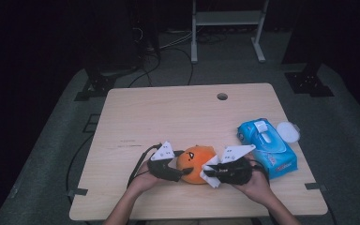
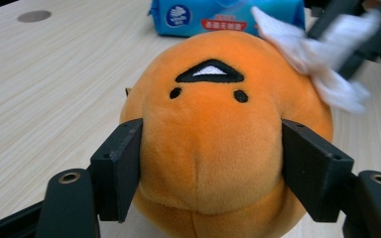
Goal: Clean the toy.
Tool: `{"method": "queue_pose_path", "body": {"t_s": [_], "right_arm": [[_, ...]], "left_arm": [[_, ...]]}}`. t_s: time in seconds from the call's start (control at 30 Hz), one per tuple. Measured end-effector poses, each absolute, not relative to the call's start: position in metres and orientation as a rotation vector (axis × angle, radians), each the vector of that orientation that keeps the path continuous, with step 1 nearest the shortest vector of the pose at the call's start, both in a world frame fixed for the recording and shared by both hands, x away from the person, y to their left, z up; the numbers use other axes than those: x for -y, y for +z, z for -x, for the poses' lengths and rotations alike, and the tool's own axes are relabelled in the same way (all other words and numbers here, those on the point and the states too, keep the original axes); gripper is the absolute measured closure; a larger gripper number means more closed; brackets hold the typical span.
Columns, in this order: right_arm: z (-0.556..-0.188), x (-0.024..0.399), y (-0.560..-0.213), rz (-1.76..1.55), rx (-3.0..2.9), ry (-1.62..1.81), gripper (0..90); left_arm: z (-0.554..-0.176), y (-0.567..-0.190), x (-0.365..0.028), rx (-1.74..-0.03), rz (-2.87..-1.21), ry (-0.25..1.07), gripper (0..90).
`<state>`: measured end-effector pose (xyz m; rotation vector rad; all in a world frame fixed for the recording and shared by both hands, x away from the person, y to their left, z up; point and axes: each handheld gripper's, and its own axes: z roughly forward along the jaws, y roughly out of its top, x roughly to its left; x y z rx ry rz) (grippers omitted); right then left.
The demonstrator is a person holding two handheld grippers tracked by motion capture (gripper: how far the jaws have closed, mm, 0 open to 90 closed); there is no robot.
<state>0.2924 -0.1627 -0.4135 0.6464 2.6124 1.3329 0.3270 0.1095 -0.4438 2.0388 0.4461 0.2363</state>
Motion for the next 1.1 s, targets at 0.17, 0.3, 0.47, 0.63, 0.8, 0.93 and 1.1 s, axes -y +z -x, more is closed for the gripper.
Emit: {"method": "queue_pose_path", "body": {"t_s": [0.17, 0.3, 0.47, 0.63, 0.8, 0.93, 1.1], "right_arm": [[-0.303, 0.19, -0.419, -0.777, -2.56, 1.307, 78.9], [-0.295, 0.179, -0.415, -0.724, -2.58, 1.335, 79.0], [-0.284, 0.157, -0.412, -0.602, -2.607, 1.312, 78.9], [-0.302, 0.185, -0.417, -0.737, -2.557, 1.297, 78.9], [-0.307, 0.201, -0.42, -0.823, -2.538, 1.305, 78.8], [-0.297, 0.182, -0.417, -0.729, -2.594, 1.349, 78.7], [-0.298, 0.181, -0.417, -0.714, -2.592, 1.31, 78.8]], "left_arm": [[-0.328, -0.444, -0.108, -0.448, -2.028, 0.244, 29.2], [-0.328, -0.446, -0.108, -0.451, -2.027, 0.238, 29.3], [-0.326, -0.446, -0.108, -0.439, -2.033, 0.234, 29.4], [-0.327, -0.446, -0.11, -0.44, -2.035, 0.223, 29.6], [-0.329, -0.446, -0.11, -0.447, -2.025, 0.219, 29.7], [-0.329, -0.447, -0.11, -0.475, -2.029, 0.227, 26.2], [-0.333, -0.444, -0.112, -0.586, -2.033, 0.162, 6.2]]}}
